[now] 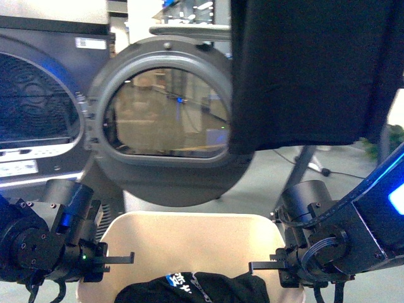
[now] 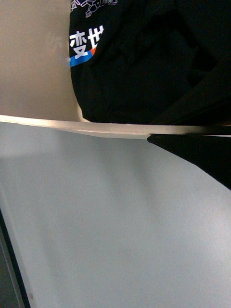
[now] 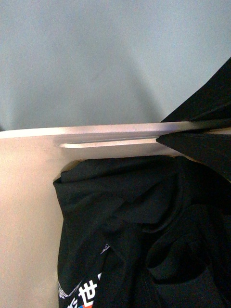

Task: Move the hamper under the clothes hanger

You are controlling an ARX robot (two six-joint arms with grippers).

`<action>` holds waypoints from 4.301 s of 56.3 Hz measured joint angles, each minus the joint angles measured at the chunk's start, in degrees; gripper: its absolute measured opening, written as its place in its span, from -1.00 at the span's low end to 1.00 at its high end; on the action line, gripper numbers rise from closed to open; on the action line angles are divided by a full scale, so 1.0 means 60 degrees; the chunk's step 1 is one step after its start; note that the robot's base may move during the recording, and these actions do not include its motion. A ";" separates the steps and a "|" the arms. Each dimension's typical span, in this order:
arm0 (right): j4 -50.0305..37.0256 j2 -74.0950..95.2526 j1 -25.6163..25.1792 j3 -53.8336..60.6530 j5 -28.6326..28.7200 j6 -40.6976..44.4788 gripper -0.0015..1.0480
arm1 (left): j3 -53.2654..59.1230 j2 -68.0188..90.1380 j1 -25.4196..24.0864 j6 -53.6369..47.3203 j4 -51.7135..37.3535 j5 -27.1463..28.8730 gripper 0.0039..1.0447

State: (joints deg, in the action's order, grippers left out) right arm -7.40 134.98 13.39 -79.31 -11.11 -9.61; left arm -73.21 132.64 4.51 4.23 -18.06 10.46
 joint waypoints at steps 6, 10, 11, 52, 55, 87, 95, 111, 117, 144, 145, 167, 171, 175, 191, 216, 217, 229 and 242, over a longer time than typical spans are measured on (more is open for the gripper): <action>0.0000 0.0000 0.0007 0.0000 0.0029 0.0018 -0.95 | 0.0007 0.0000 0.0000 0.0000 0.0000 0.0025 -0.93; 0.0000 0.0000 0.0091 0.0000 0.0044 0.0022 -0.95 | 0.0007 0.0000 -0.0058 0.0000 0.0000 0.0146 -0.93; 0.0000 0.0000 0.0102 0.0000 0.0047 0.0022 -0.95 | 0.0007 0.0000 -0.0069 -0.0004 0.0000 0.0164 -0.93; -0.0004 -0.0015 0.0164 -0.0004 0.0069 0.0025 -0.95 | 0.0029 0.0000 -0.0153 0.0004 0.0004 0.0171 -0.93; -0.0004 -0.0033 0.0153 -0.0004 0.0073 0.0025 -0.95 | 0.0022 0.0000 -0.0131 -0.0004 0.0000 0.0186 -0.93; 0.0000 -0.0033 0.0098 0.0029 0.0047 0.0025 -0.95 | 0.0022 0.0000 -0.0076 0.0000 0.0000 0.0106 -0.93; 0.0000 -0.0055 -0.0157 0.0044 -0.0131 0.0033 -0.95 | 0.0007 0.0000 0.0175 0.0000 0.0000 -0.0109 -0.93; 0.0000 -0.0055 0.0000 0.0047 -0.0036 0.0040 -0.95 | 0.0011 0.0000 0.0062 0.0004 0.0000 0.0011 -0.93; 0.0000 -0.0055 0.0055 0.0047 0.0047 0.0036 -0.95 | 0.0015 0.0000 -0.0025 0.0004 0.0000 0.0113 -0.93; -0.0011 -0.0055 0.0098 0.0033 -0.0011 0.0029 -0.95 | 0.0029 -0.0011 -0.0044 -0.0015 0.0000 0.0113 -0.93; -0.0011 -0.0055 0.0076 0.0033 -0.0015 0.0029 -0.95 | 0.0029 -0.0011 -0.0029 -0.0015 0.0000 0.0080 -0.93; -0.0011 -0.0055 0.0193 0.0033 0.0055 0.0033 -0.95 | 0.0029 -0.0011 -0.0164 -0.0007 0.0000 0.0229 -0.93; -0.0011 -0.0055 0.0193 0.0033 0.0055 0.0033 -0.95 | 0.0029 -0.0011 -0.0171 -0.0033 -0.0004 0.0160 -0.93; -0.0011 -0.0055 0.0193 0.0033 0.0044 0.0036 -0.95 | 0.0011 0.0004 -0.0186 -0.0448 -0.0015 -0.0175 -0.93; 0.0827 0.0492 0.0423 -0.0433 -0.1362 -0.2612 -0.95 | -0.0324 0.0798 -0.0091 -0.1341 -0.0106 -0.0554 -0.93; 0.0084 0.1198 0.0634 -0.0390 -0.1388 -0.3093 -0.84 | -0.0335 0.1490 -0.0124 -0.1359 -0.0481 -0.0415 -0.72; 0.0073 0.1202 0.0641 -0.0386 -0.1395 -0.3129 -0.77 | -0.0332 0.1490 -0.0127 -0.1362 -0.0466 -0.0419 -0.65; -0.0189 0.1231 0.0652 -0.0211 -0.1614 -0.3202 -0.20 | -0.0131 0.1290 -0.0080 -0.1264 -0.0754 -0.0492 -0.07; -0.0492 0.0546 0.0707 0.0211 -0.1902 -0.2925 0.41 | 0.0255 -0.0025 0.0146 -0.0780 -0.0969 -0.0761 0.55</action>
State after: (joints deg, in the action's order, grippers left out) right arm -10.35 138.26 17.63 -78.04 -22.52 -27.16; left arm -71.68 132.49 5.39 -0.45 -23.88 5.89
